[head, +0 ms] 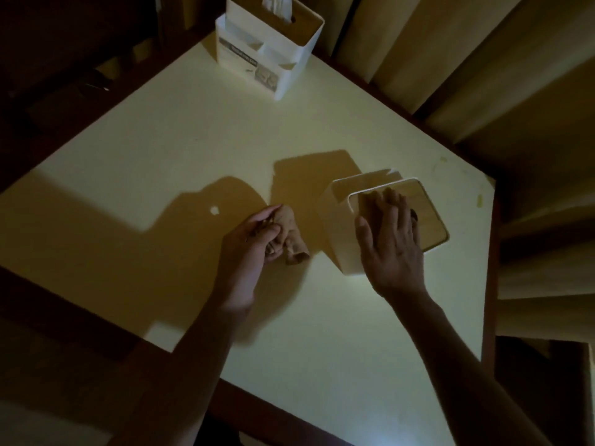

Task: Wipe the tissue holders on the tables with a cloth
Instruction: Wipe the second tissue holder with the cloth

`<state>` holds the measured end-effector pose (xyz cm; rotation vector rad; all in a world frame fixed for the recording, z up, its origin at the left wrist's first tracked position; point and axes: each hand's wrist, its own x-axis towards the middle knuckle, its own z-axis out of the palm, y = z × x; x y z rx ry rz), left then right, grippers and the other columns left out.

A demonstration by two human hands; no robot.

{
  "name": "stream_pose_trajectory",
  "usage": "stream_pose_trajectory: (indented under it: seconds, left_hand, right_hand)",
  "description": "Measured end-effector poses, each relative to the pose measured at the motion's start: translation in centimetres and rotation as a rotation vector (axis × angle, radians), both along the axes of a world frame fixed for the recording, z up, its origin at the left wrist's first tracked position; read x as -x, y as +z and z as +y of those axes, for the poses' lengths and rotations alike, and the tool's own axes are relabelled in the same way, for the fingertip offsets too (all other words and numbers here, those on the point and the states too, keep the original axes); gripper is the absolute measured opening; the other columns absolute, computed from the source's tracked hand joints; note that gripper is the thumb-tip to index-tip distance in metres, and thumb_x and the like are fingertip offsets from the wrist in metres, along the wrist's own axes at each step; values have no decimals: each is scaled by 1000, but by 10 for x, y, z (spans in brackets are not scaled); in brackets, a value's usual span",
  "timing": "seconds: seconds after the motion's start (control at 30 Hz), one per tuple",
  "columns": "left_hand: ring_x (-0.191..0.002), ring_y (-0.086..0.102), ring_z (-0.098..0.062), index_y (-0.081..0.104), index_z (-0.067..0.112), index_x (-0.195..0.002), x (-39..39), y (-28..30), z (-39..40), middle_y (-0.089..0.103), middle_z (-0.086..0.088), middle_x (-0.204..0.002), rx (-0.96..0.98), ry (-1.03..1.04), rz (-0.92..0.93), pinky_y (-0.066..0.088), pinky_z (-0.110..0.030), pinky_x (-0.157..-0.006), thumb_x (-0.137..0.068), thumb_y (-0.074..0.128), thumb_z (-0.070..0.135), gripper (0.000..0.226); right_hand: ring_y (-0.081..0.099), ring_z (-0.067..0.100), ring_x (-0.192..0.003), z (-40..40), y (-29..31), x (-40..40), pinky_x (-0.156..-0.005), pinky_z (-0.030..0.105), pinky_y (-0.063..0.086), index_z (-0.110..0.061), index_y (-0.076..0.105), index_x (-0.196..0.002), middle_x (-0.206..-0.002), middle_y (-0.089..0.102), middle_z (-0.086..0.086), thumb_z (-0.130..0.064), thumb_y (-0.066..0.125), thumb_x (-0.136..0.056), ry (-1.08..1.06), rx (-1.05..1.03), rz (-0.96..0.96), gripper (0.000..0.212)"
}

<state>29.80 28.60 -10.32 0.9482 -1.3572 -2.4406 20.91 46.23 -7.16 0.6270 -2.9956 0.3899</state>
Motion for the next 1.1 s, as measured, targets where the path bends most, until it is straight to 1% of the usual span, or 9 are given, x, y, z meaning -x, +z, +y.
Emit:
stream_pose_trajectory:
  seconds: [0.13,0.23,0.3,0.4,0.5,0.67,0.73,0.93,1.1]
  left_hand:
    - [-77,64,1,65,30,-109,-4,2,-5,66,13,-102,116,61,-2,53,-20,-65,-90,55,1,36]
    - [-73,64,5,65,35,-105,-11,-3,-8,66,13,-103,176,63,-16,53,-19,-66,-89,55,2,38]
    - [-80,65,-3,66,40,-101,-13,-5,-9,68,10,-108,171,55,-26,52,-26,-70,-89,55,3,40]
    - [-85,66,-3,64,36,-107,-14,-3,-8,65,8,-113,118,33,-1,54,-24,-69,-92,51,0,42]
    - [-95,65,-8,63,33,-114,-15,2,-4,62,6,-115,86,-16,11,54,-18,-65,-94,48,0,41]
    - [-80,68,-2,59,21,-125,-15,8,-5,61,15,-101,11,-12,10,56,-17,-62,-95,47,-1,39]
    - [-87,66,-8,58,19,-127,-15,9,-6,61,9,-104,-49,-19,12,56,-18,-62,-95,47,0,39]
    - [-95,66,-25,60,23,-117,-16,5,-7,64,-8,-111,-267,6,-11,56,-28,-64,-93,50,3,32]
    - [-84,66,-21,55,15,-119,-14,2,-8,66,-9,-101,-366,-2,38,53,-28,-59,-88,60,14,32]
  right_hand:
    - [19,15,-145,32,16,13,-109,53,34,-22,24,-149,-155,23,-7,-54,38,-94,343,30,-114,65]
    - [41,17,-131,35,24,15,-100,51,46,-30,25,-145,-146,34,-8,-55,44,-90,265,184,-272,64]
    - [44,13,-119,23,22,13,-97,46,47,-21,29,-143,-137,38,1,-51,47,-89,120,255,-217,64]
    - [22,20,-133,0,11,8,-110,50,29,-17,18,-148,-146,25,8,-53,43,-89,-161,257,-77,74]
    - [2,29,-147,-13,2,5,-117,48,3,-21,7,-153,-159,6,12,-56,32,-97,-373,130,-120,70]
    - [-4,30,-147,2,-8,4,-116,51,-2,-30,2,-153,-161,1,10,-60,18,-97,-219,-74,-86,65]
    - [-3,26,-148,13,-4,5,-115,48,-2,-32,6,-152,-161,3,5,-65,15,-92,-129,-33,-99,69]
    - [7,8,-145,52,15,18,-110,44,23,-34,26,-149,-158,9,-17,-61,32,-89,219,98,-175,66]
    - [49,15,-119,47,24,22,-98,49,46,-34,45,-137,-134,47,-15,-45,39,-93,37,304,-213,46]
